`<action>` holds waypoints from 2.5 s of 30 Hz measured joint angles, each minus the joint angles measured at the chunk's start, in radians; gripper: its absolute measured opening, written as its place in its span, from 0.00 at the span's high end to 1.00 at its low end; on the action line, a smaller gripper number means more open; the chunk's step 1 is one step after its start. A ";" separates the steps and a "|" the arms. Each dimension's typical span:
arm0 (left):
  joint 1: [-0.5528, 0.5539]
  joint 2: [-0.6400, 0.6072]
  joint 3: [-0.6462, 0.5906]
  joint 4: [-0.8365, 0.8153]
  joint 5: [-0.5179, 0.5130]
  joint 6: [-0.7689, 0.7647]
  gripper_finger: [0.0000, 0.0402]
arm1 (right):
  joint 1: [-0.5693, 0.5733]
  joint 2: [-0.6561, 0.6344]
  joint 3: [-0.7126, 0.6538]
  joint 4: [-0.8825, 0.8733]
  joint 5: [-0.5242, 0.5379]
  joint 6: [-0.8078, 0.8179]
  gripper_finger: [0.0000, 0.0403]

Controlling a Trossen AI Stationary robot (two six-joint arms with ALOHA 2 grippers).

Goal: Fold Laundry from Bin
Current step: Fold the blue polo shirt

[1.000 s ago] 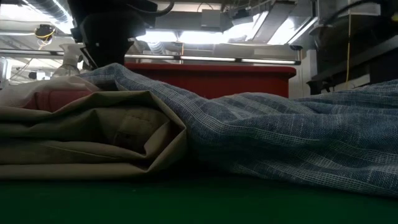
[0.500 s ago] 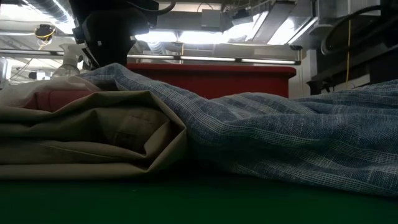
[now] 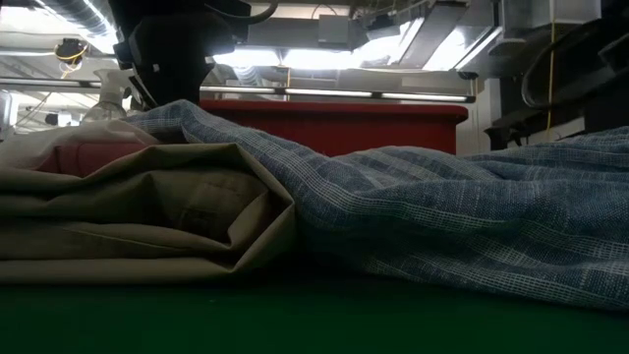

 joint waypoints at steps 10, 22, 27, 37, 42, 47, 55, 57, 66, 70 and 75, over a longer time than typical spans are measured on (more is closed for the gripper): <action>0.000 0.000 0.000 0.054 -0.059 0.007 0.66 | 0.122 0.000 0.000 -0.076 -0.169 0.054 0.97; 0.001 0.000 0.000 0.364 -0.054 0.317 0.66 | 0.238 0.000 0.000 -0.031 -0.224 0.172 0.98; 0.022 0.000 0.000 0.524 -0.057 0.458 0.66 | 0.237 0.000 0.000 0.012 -0.224 0.171 0.99; 0.146 0.000 0.000 0.768 -0.080 0.696 0.66 | 0.237 0.000 0.000 0.013 -0.196 0.170 0.98; 0.214 0.000 0.000 0.736 0.003 0.670 0.66 | 0.237 0.000 0.000 0.013 -0.196 0.170 0.98; 0.275 0.000 0.000 0.697 0.096 0.622 0.66 | 0.237 0.000 0.000 0.019 -0.195 0.159 0.98; 0.370 0.000 0.000 0.535 0.319 0.554 0.66 | 0.237 0.000 0.000 0.056 -0.192 0.159 0.98; 0.388 0.000 0.000 0.498 0.344 0.535 0.66 | 0.237 0.000 0.001 0.060 -0.180 0.158 0.98; 0.436 0.010 0.000 0.460 0.498 0.514 0.66 | 0.237 0.000 0.001 0.063 -0.177 0.134 0.98; 0.437 0.024 0.000 0.488 0.583 0.517 0.66 | 0.237 0.000 0.001 0.063 -0.176 0.133 0.98; 0.435 0.038 -0.001 0.509 0.629 0.534 0.67 | 0.237 0.000 0.001 0.065 -0.175 0.133 0.98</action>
